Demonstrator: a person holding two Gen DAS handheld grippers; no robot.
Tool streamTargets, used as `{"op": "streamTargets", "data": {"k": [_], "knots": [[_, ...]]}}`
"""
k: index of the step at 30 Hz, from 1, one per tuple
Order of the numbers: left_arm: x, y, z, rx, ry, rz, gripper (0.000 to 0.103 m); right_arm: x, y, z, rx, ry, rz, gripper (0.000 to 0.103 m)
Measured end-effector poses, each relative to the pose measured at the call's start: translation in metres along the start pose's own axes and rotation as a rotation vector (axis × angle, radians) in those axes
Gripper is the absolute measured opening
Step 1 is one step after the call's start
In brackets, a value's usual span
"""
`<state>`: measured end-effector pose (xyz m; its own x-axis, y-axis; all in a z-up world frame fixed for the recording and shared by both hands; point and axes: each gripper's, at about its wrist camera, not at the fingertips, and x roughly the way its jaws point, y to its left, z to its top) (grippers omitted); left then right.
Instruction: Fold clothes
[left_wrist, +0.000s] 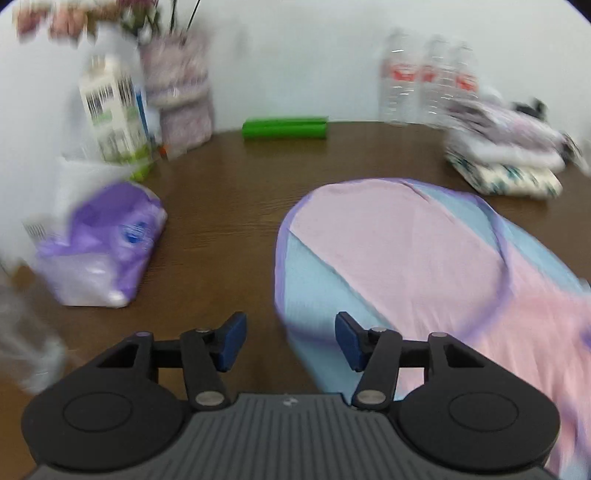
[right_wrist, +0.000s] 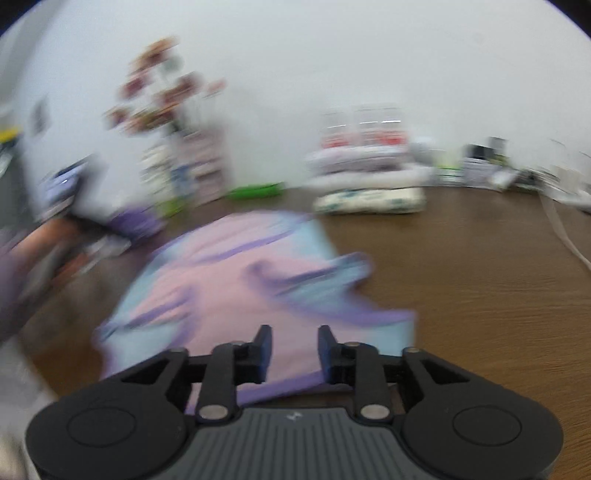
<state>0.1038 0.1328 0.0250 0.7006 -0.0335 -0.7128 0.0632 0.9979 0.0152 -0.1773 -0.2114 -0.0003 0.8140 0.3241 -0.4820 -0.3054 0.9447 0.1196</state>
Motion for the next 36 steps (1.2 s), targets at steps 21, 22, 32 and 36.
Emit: {"op": "streamTargets", "data": {"k": [21, 22, 32, 36], "knots": [[-0.114, 0.032, -0.124, -0.113, 0.002, 0.085, 0.006, 0.024, 0.011, 0.011, -0.122, 0.119, -0.234, 0.041], [-0.131, 0.033, -0.136, -0.137, -0.005, 0.053, 0.007, 0.027, 0.005, 0.015, -0.127, 0.126, -0.271, 0.041], [-0.139, 0.037, -0.138, -0.059, -0.072, -0.162, 0.044, -0.011, 0.018, 0.018, -0.109, 0.044, 0.025, 0.042], [-0.127, 0.039, -0.143, -0.019, -0.085, -0.148, 0.044, -0.014, 0.030, -0.010, -0.090, 0.114, -0.001, 0.039]]}}
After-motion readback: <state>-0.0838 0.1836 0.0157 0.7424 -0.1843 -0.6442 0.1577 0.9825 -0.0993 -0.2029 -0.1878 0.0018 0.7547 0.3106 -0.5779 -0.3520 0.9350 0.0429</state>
